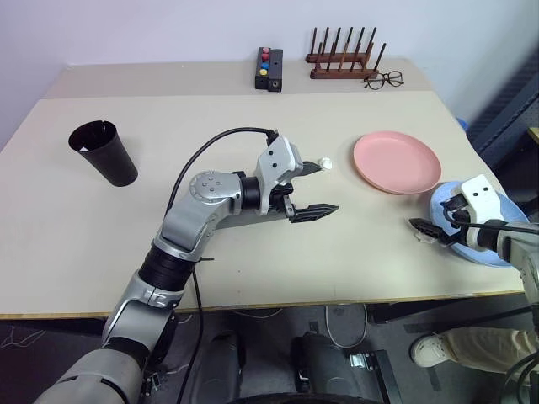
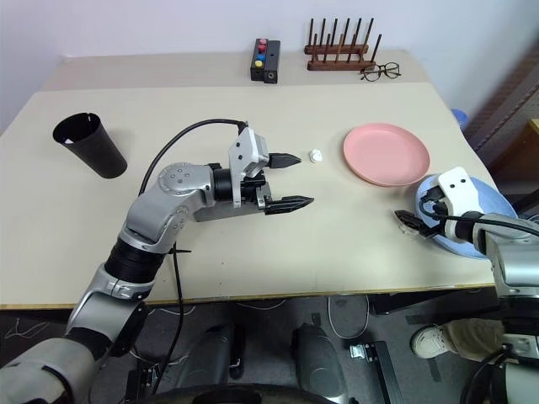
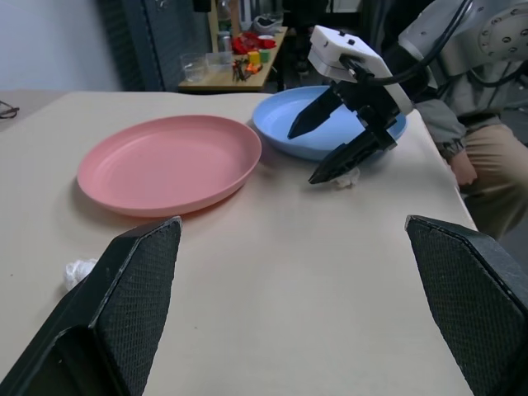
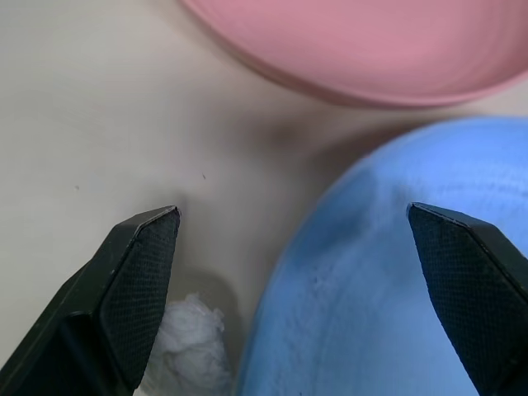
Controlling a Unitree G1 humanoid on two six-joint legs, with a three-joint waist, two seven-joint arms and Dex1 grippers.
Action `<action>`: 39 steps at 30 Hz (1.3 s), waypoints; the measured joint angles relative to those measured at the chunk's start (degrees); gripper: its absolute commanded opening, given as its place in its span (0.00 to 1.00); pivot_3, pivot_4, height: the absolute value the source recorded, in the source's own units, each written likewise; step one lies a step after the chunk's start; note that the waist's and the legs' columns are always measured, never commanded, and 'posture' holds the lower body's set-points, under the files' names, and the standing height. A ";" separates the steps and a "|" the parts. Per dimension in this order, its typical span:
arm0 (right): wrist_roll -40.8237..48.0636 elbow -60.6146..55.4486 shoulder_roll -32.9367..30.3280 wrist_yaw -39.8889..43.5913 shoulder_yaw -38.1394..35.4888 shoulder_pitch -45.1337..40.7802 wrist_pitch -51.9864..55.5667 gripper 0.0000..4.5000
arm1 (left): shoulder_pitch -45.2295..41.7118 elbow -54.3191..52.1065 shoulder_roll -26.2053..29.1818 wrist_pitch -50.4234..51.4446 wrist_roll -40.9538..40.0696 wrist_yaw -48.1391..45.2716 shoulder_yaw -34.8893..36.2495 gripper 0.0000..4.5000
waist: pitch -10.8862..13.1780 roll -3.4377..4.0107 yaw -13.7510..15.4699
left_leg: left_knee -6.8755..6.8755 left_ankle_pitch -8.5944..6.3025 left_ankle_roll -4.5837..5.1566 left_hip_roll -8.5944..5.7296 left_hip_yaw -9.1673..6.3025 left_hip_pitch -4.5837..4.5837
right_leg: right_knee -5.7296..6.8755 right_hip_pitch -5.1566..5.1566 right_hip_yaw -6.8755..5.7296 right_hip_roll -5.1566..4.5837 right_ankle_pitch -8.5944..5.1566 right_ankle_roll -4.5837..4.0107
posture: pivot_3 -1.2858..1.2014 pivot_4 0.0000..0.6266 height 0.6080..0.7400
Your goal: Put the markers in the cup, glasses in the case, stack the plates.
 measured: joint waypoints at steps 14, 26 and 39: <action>-1.60 2.60 0.12 -0.19 0.23 -1.23 -1.83 0.58 | 0.00 -0.01 -0.73 -0.17 0.87 0.28 -0.69 1.00 | 0.00 0.00 -0.01 | 0.00 0.00 0.00 0.00 0.00 0.00 | -0.01 0.00 0.00 0.00 0.00 0.00 | 0.52 0.24 1.00; -2.75 5.70 0.30 -0.27 0.63 -3.56 -4.53 0.01 | 0.01 -0.13 -0.83 -0.16 0.83 1.17 -1.05 1.00 | 0.00 0.01 -0.10 | -0.02 0.00 0.00 0.01 0.00 0.02 | -0.02 0.00 0.04 0.03 0.00 0.00 | 0.52 0.24 1.00; -6.94 7.38 0.37 -4.40 1.75 -5.15 -11.22 0.01 | 0.04 -0.13 -0.86 -0.16 0.82 1.80 -1.05 1.00 | 0.00 0.01 -0.10 | -0.02 0.00 0.00 0.00 0.01 0.02 | -0.02 -0.01 0.06 0.01 0.00 0.01 | 0.52 0.24 1.00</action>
